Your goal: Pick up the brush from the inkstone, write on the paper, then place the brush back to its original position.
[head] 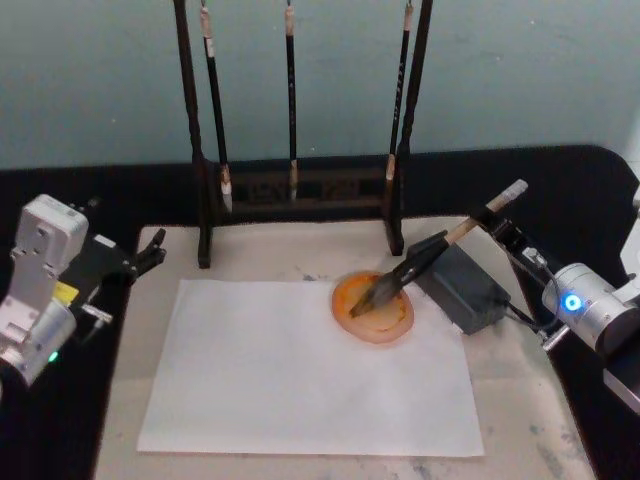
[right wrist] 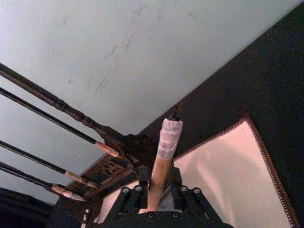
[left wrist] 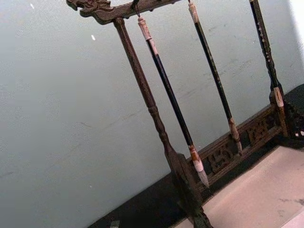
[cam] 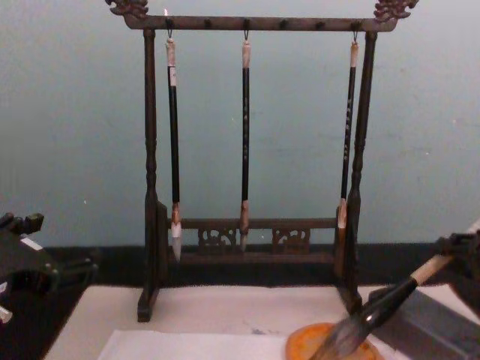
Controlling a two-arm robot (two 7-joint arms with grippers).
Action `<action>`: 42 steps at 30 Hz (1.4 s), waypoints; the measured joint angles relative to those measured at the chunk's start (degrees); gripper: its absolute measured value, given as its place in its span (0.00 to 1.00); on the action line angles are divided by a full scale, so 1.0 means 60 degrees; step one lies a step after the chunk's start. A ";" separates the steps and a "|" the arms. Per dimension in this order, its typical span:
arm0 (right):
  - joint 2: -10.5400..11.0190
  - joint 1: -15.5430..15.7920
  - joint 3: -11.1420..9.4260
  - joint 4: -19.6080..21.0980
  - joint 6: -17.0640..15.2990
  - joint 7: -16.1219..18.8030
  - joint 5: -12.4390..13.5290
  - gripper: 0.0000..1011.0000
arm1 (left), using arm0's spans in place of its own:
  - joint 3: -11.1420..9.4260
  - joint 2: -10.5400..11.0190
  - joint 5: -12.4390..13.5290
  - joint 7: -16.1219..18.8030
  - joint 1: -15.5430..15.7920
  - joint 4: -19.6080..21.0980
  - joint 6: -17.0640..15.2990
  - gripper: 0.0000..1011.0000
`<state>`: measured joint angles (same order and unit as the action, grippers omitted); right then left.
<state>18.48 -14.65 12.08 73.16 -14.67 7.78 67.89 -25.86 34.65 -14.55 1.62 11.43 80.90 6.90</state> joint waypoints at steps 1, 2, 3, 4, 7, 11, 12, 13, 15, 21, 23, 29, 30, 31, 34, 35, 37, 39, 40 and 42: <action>0.0000 0.0000 0.0000 0.0000 0.0001 0.0000 0.0000 0.29 | 0.0001 0.0000 0.0000 0.0000 0.0000 0.0000 0.0001 1.00; 0.0001 0.0000 0.0000 0.0000 0.0000 0.0000 -0.0001 0.27 | 0.0000 0.0000 0.0000 0.0000 0.0000 0.0000 0.0001 1.00; 0.0000 0.0000 0.0001 0.0000 -0.0001 0.0001 -0.0001 0.23 | 0.0001 0.0000 -0.0001 0.0000 -0.0001 0.0000 0.0000 1.00; -0.0001 -0.0001 0.0000 0.0001 0.0000 0.0008 0.0000 0.21 | 0.0001 -0.0001 0.0000 0.0000 0.0000 0.0000 0.0000 1.00; -0.0001 -0.0003 0.0000 0.0003 0.0000 0.0013 0.0000 0.18 | 0.0000 0.0000 0.0000 0.0000 0.0000 0.0000 0.0001 1.00; 0.0000 -0.0003 0.0000 0.0003 -0.0001 0.0013 0.0000 0.18 | 0.0000 0.0000 -0.0001 0.0000 0.0000 0.0000 0.0001 1.00; 0.0000 -0.0003 0.0001 0.0003 -0.0001 0.0013 0.0000 0.18 | 0.0000 0.0000 -0.0001 0.0000 0.0000 0.0000 0.0001 1.00; 0.0000 -0.0002 0.0001 0.0003 -0.0001 0.0013 0.0000 0.18 | 0.0000 0.0000 -0.0001 0.0000 0.0000 0.0000 0.0001 1.00; 0.0000 -0.0001 0.0001 0.0003 -0.0001 0.0013 -0.0002 0.18 | 0.0000 0.0000 0.0000 0.0000 0.0000 0.0000 0.0001 1.00; 0.0001 0.0000 0.0001 0.0000 -0.0001 0.0011 -0.0006 0.18 | 0.0000 0.0000 0.0000 0.0000 0.0000 0.0000 0.0001 1.00; 0.0000 0.0004 0.0000 0.0004 0.0008 0.0018 0.0044 0.18 | 0.0000 0.0000 0.0000 0.0000 0.0001 0.0000 0.0001 1.00; 0.0000 0.0021 -0.0018 0.0108 0.0122 0.0207 0.0359 0.18 | 0.0000 0.0000 0.0000 0.0000 0.0000 0.0000 0.0001 1.00; 0.0003 0.0021 -0.0022 0.0143 0.0140 0.0263 0.0467 0.18 | 0.0000 0.0000 0.0000 0.0000 0.0000 0.0000 0.0001 1.00; 0.0009 0.0021 -0.0022 0.0165 0.0151 0.0296 0.0506 0.18 | 0.0000 -0.0001 0.0000 0.0000 0.0000 0.0000 0.0001 1.00; 0.0058 0.0026 -0.0010 0.0283 0.0222 0.0454 0.0631 0.18 | 0.0000 0.0000 -0.0001 0.0000 0.0000 0.0000 0.0001 1.00; 0.0076 0.0029 -0.0001 0.0313 0.0240 0.0503 0.0657 0.18 | 0.0000 0.0000 0.0000 0.0000 0.0000 0.0000 0.0000 1.00; 0.0126 0.0033 0.0035 0.0386 0.0280 0.0652 0.0726 0.18 | 0.0001 0.0000 0.0000 0.0000 -0.0001 0.0000 0.0001 1.00; 0.0191 0.0031 0.0096 0.0452 0.0322 0.0827 0.0766 0.18 | 0.0000 0.0000 -0.0001 0.0000 0.0000 0.0000 0.0001 1.00; 0.0215 0.0028 0.0123 0.0474 0.0346 0.0883 0.0766 0.18 | 0.0001 0.0000 0.0000 0.0000 0.0000 0.0000 0.0001 1.00; 0.0321 0.0013 0.0248 0.0566 0.0503 0.1039 0.0660 0.18 | 0.0000 0.0000 0.0000 0.0000 0.0000 0.0000 0.0001 1.00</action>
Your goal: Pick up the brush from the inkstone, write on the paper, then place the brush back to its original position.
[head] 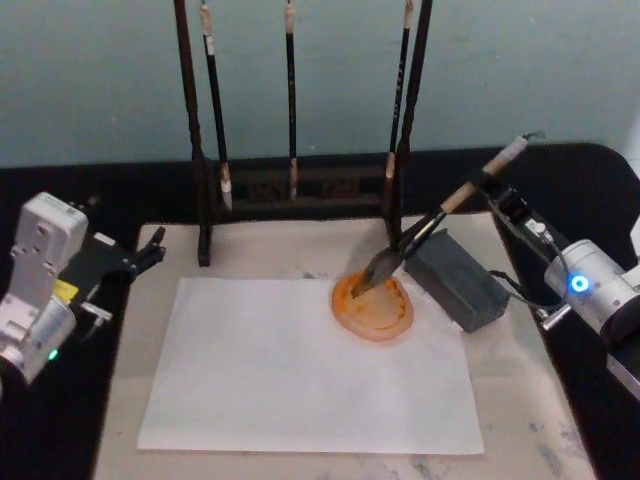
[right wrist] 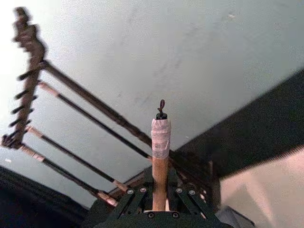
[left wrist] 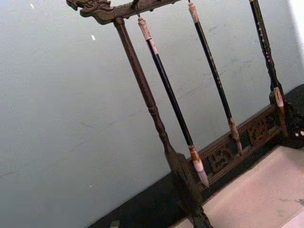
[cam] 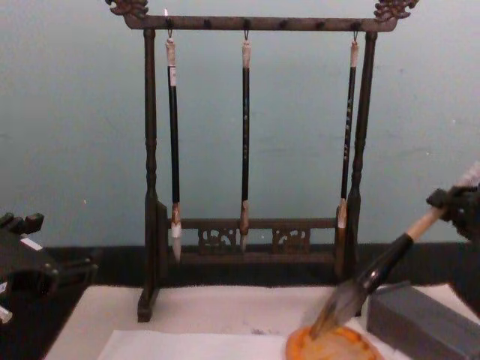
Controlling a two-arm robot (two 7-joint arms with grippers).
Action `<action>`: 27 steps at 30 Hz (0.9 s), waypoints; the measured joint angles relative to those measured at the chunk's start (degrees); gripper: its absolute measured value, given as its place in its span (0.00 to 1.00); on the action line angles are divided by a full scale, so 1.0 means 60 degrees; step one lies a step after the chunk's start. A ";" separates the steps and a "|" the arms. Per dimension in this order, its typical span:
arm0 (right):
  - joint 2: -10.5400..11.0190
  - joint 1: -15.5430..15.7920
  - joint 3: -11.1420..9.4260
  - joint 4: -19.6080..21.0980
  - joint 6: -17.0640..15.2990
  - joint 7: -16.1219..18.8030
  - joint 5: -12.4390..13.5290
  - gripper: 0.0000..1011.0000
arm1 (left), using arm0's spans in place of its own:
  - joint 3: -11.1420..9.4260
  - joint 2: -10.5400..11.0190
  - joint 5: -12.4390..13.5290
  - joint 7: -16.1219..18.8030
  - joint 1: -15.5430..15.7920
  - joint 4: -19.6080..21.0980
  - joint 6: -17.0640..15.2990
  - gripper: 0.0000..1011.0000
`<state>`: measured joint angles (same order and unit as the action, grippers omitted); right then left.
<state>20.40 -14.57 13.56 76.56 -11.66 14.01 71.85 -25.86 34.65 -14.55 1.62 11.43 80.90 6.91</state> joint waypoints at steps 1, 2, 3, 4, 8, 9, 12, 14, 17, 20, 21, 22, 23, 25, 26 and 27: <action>0.0000 0.0000 0.0000 0.0000 0.0000 0.0000 0.0000 0.18 | 0.0000 0.0000 0.0000 0.0000 -0.0001 -0.0001 0.0000 1.00; 0.0066 -0.0017 0.0090 0.0052 0.0130 0.0092 -0.0134 0.18 | 0.0000 0.0000 0.0000 0.0000 0.0000 0.0000 0.0000 1.00; 0.0143 -0.0044 0.0194 0.0109 0.0290 0.0192 -0.0298 0.18 | 0.0000 0.0000 0.0000 0.0000 0.0000 0.0000 0.0000 1.00; 0.0178 -0.0063 0.0243 0.0135 0.0383 0.0245 -0.0396 0.18 | 0.0000 0.0000 0.0000 0.0000 0.0000 0.0000 0.0000 1.00; 0.0347 -0.0201 0.0533 0.0248 0.0791 0.0472 -0.0831 0.18 | 0.0001 0.0000 0.0000 0.0000 0.0000 0.0000 0.0000 1.00; 0.0376 -0.0235 0.0585 0.0261 0.0864 0.0523 -0.0922 0.18 | 0.0000 0.0000 0.0000 0.0000 0.0000 0.0000 0.0000 1.00; 0.0504 -0.0408 0.0858 0.0306 0.1182 0.0761 -0.1353 0.18 | 0.0000 0.0000 0.0000 0.0000 -0.0001 0.0000 0.0000 1.00; 0.0573 -0.0593 0.1057 0.0275 0.1342 0.0992 -0.1680 0.18 | 0.0000 0.0000 0.0000 0.0000 0.0000 0.0000 0.0000 1.00; 0.0628 -0.0840 0.1306 0.0172 0.1490 0.1296 -0.2096 0.18 | 0.0000 0.0000 0.0000 0.0000 0.0000 0.0000 0.0000 1.00; 0.0678 -0.1026 0.1505 0.0142 0.1628 0.1613 -0.2503 0.18 | 0.0000 0.0000 0.0000 0.0000 -0.0001 -0.0001 0.0000 1.00; 0.0689 -0.1063 0.1559 0.0141 0.1666 0.1697 -0.2611 0.18 | 0.0000 0.0000 0.0000 0.0000 0.0000 0.0000 0.0000 1.00; 0.0700 -0.1098 0.1610 0.0138 0.1701 0.1790 -0.2719 0.18 | 0.0000 0.0000 0.0000 0.0000 0.0000 0.0000 0.0000 1.00; 0.0714 -0.1166 0.1702 0.0131 0.1767 0.1936 -0.2903 0.18 | 0.0000 0.0000 0.0000 0.0000 0.0000 0.0000 0.0000 1.00; 0.0717 -0.1230 0.1786 0.0126 0.1841 0.2089 -0.3101 0.18 | 0.0000 0.0000 0.0000 0.0000 -0.0001 0.0000 0.0000 1.00; 0.0717 -0.1258 0.1823 0.0124 0.1877 0.2157 -0.3190 0.17 | 0.0000 0.0000 0.0000 0.0000 -0.0001 -0.0001 0.0000 1.00; 0.0709 -0.1305 0.1896 0.0122 0.1943 0.2285 -0.3352 0.17 | 0.0000 0.0000 0.0000 0.0000 0.0000 -0.0001 0.0000 1.00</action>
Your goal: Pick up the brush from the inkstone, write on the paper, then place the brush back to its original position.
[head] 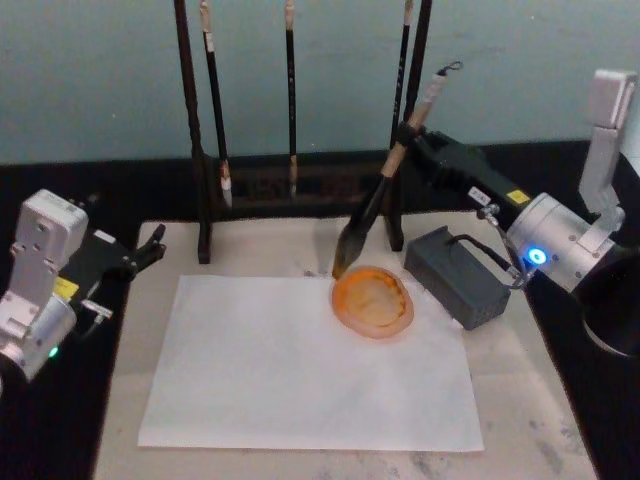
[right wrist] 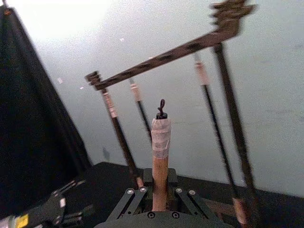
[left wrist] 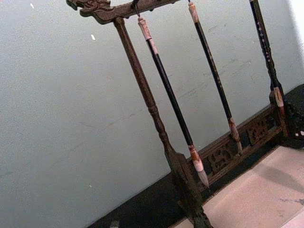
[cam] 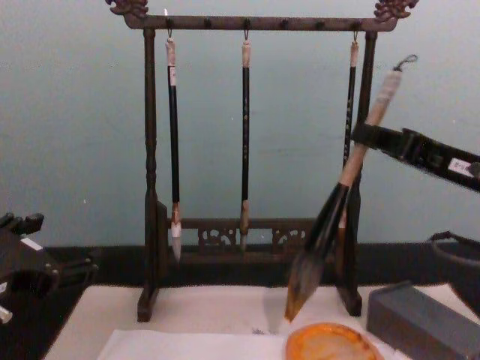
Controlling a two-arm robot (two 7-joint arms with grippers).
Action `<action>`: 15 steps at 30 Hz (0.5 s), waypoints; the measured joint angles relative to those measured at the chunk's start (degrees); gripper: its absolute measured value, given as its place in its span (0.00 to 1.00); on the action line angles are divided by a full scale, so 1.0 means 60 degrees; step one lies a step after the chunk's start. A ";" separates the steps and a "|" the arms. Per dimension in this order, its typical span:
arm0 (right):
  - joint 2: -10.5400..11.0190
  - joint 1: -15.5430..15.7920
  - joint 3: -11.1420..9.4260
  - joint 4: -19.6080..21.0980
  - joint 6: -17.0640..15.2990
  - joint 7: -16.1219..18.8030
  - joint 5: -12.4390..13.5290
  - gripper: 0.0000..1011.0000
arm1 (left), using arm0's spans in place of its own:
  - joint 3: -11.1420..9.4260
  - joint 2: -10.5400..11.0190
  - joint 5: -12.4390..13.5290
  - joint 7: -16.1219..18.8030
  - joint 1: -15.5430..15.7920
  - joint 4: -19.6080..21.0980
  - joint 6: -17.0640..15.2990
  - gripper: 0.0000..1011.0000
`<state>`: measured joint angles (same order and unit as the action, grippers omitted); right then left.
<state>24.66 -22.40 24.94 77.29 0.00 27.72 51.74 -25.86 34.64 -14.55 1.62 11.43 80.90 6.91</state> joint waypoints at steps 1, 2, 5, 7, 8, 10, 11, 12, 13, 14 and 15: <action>-0.0020 -0.0041 0.0067 -0.0002 0.0050 0.0107 -0.0140 0.18 | 0.0000 0.0000 0.0000 0.0000 0.0000 0.0001 0.0000 1.00; -0.0020 -0.0041 0.0067 -0.0002 0.0050 0.0107 -0.0140 0.18 | 0.0000 0.0000 0.0000 0.0000 0.0001 0.0000 0.0000 1.00; -0.0117 -0.0147 0.0233 -0.0030 0.0218 0.0357 -0.0499 0.17 | 0.0000 0.0000 0.0000 0.0000 0.0000 0.0000 0.0000 1.00; -0.0172 -0.0197 0.0299 -0.0071 0.0300 0.0452 -0.0652 0.18 | 0.0001 0.0000 0.0000 0.0000 0.0000 0.0000 0.0000 1.00; -0.0231 -0.0254 0.0375 -0.0129 0.0395 0.0548 -0.0817 0.18 | 0.0000 0.0000 0.0000 0.0000 0.0000 0.0000 0.0000 1.00; -0.0293 -0.0310 0.0442 -0.0203 0.0491 0.0629 -0.0977 0.18 | 0.0000 0.0000 0.0000 0.0000 0.0000 0.0000 0.0000 1.00; -0.0322 -0.0335 0.0469 -0.0241 0.0528 0.0655 -0.1039 0.18 | 0.0000 0.0000 0.0000 0.0000 -0.0001 0.0000 0.0000 1.00; -0.0370 -0.0374 0.0510 -0.0301 0.0582 0.0686 -0.1135 0.17 | 0.0000 0.0000 0.0000 0.0000 0.0001 0.0000 0.0000 1.00; -0.0443 -0.0429 0.0571 -0.0392 0.0657 0.0740 -0.1277 0.18 | 0.0000 0.0000 0.0000 0.0000 0.0001 0.0000 0.0000 1.00; -0.0519 -0.0484 0.0628 -0.0488 0.0718 0.0803 -0.1403 0.18 | 0.0001 0.0000 0.0000 0.0000 0.0000 0.0000 0.0000 1.00; -0.0519 -0.0484 0.0628 -0.0488 0.0718 0.0803 -0.1403 0.18 | 0.0000 0.0000 0.0000 0.0000 0.0000 0.0000 0.0000 1.00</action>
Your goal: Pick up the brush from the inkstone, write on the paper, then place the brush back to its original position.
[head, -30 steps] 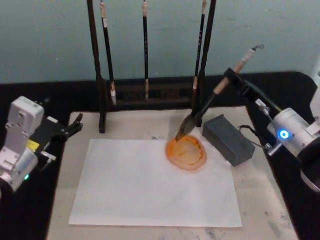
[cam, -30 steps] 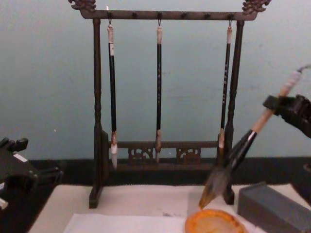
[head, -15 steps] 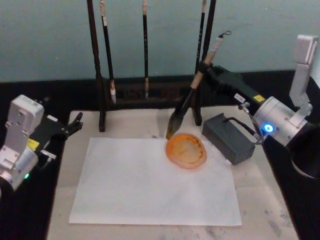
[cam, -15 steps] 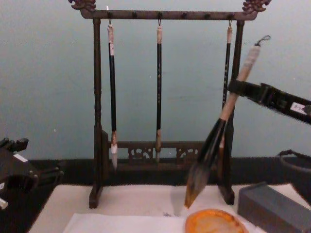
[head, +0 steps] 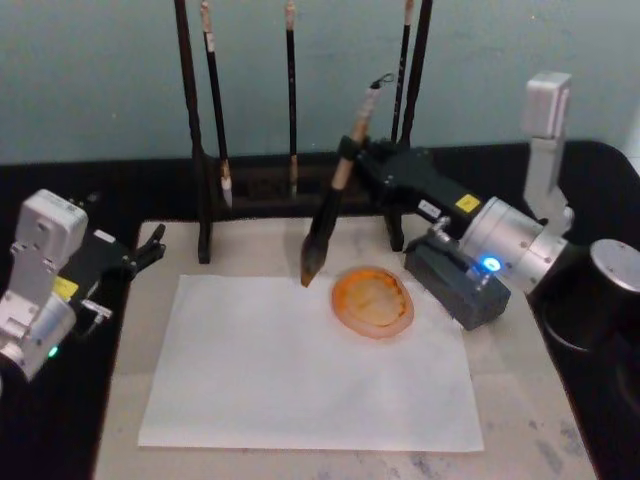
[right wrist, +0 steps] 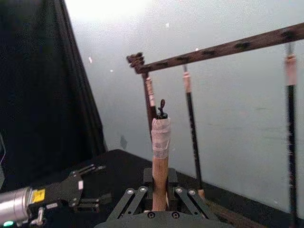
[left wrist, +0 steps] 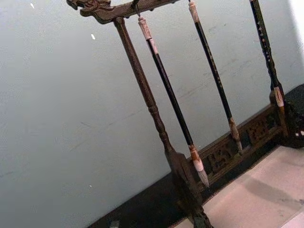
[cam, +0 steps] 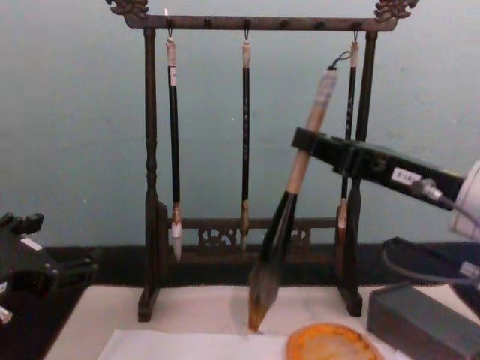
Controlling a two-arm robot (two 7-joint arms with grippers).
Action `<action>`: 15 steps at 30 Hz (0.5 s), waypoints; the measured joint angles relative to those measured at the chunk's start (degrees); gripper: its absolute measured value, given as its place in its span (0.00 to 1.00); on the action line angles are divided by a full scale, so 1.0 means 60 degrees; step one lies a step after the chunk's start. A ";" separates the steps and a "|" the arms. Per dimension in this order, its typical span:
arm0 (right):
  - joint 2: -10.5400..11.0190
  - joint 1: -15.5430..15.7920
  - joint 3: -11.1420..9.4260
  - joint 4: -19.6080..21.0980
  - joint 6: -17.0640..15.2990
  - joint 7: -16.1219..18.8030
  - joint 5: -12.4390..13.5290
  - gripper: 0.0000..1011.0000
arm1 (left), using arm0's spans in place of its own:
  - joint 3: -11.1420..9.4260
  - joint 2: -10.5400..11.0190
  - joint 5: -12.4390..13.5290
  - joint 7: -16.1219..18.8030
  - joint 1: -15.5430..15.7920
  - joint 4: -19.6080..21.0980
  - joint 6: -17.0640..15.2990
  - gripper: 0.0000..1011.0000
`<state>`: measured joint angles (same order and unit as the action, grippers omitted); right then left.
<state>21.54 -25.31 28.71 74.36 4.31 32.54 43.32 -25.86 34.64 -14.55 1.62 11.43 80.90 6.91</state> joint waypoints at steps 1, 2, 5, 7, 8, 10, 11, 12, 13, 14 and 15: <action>-0.0065 -0.0041 0.0055 -0.0080 0.0048 0.0068 -0.0117 0.18 | 0.0000 0.0000 0.0000 0.0000 0.0000 0.0000 0.0000 1.00; -0.0096 -0.0055 0.0083 -0.0105 0.0072 0.0099 -0.0177 0.18 | 0.0000 0.0000 0.0000 0.0000 0.0000 0.0000 0.0000 1.00; -0.0193 -0.0083 0.0186 -0.0173 0.0172 0.0262 -0.0374 0.18 | 0.0000 0.0001 0.0000 0.0000 0.0000 0.0000 0.0000 1.00; -0.0267 -0.0095 0.0248 -0.0208 0.0242 0.0381 -0.0505 0.18 | 0.0000 0.0000 0.0000 0.0000 0.0000 0.0000 0.0001 1.00; -0.0296 -0.0097 0.0267 -0.0225 0.0263 0.0412 -0.0550 0.18 | 0.0000 0.0001 0.0000 0.0000 0.0001 0.0000 0.0000 1.00; -0.0373 -0.0097 0.0302 -0.0265 0.0302 0.0484 -0.0654 0.18 | 0.0000 0.0001 0.0000 0.0000 0.0000 0.0000 0.0000 1.00; -0.0394 -0.0097 0.0306 -0.0277 0.0309 0.0499 -0.0678 0.18 | -0.0001 0.0000 0.0000 0.0000 0.0000 0.0000 0.0000 1.00; -0.0421 -0.0094 0.0308 -0.0291 0.0313 0.0520 -0.0700 0.18 | 0.0000 0.0001 0.0000 0.0000 0.0000 0.0000 0.0000 1.00; -0.0443 -0.0089 0.0309 -0.0302 0.0319 0.0534 -0.0720 0.18 | 0.0000 0.0001 0.0000 0.0000 0.0000 0.0000 0.0000 1.00; -0.0496 -0.0075 0.0309 -0.0332 0.0338 0.0560 -0.0759 0.18 | -0.0001 0.0001 0.0000 0.0000 0.0000 0.0000 0.0000 1.00; -0.0548 -0.0065 0.0309 -0.0368 0.0362 0.0593 -0.0797 0.18 | 0.0000 0.0000 0.0000 0.0000 0.0000 0.0000 0.0000 1.00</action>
<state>18.25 -25.70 30.56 72.15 6.48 36.10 38.53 -25.86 34.64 -14.55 1.62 11.43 80.90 6.91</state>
